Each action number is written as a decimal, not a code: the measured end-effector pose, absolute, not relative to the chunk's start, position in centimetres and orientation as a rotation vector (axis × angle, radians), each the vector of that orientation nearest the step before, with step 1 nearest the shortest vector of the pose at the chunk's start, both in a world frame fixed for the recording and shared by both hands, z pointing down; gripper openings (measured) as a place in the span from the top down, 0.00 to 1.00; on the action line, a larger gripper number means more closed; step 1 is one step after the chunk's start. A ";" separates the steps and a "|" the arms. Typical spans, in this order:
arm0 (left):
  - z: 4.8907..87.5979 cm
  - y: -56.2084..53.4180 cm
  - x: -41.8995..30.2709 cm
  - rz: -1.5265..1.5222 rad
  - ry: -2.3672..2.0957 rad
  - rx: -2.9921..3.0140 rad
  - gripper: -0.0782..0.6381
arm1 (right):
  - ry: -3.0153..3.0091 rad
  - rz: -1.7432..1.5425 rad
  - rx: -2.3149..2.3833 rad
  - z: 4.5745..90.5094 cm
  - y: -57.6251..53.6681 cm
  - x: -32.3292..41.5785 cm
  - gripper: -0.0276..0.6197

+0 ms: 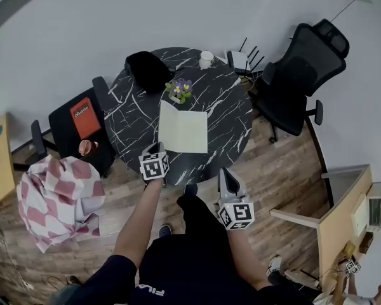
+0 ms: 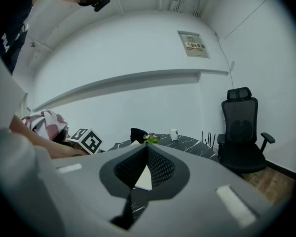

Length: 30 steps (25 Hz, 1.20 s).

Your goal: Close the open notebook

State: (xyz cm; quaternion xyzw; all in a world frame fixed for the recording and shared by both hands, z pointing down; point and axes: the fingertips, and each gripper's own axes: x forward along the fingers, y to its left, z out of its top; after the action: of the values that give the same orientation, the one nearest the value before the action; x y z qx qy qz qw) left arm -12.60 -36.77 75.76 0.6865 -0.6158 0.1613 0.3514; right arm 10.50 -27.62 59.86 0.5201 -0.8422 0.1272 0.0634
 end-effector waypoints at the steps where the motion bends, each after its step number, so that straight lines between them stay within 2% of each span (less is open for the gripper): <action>1: 75.5 -36.8 -12.3 0.429 -1.601 1.787 0.86 | -2.544 0.384 1.574 59.8 -27.5 10.5 0.94; 17: 73.6 -37.3 -6.2 0.597 -1.589 2.051 0.85 | -2.486 0.382 1.674 59.8 -26.6 12.2 0.94; 21: 73.3 -37.4 -4.5 0.652 -1.561 2.173 0.81 | -2.472 0.378 1.693 59.9 -26.7 12.7 0.94; 25: 73.6 -37.2 -2.9 0.684 -1.504 2.266 0.73 | -2.461 0.375 1.707 59.8 -26.6 13.1 0.94; 30: 73.3 -37.1 -1.1 0.719 -1.457 2.361 0.71 | -2.454 0.378 1.713 59.9 -26.5 13.4 0.94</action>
State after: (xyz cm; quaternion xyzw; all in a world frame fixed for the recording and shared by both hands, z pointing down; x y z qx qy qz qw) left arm -1.06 -37.08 73.33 0.8159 -0.5036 0.2486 0.1373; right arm 13.39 -26.54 59.94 0.5668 -0.8119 0.1252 0.0626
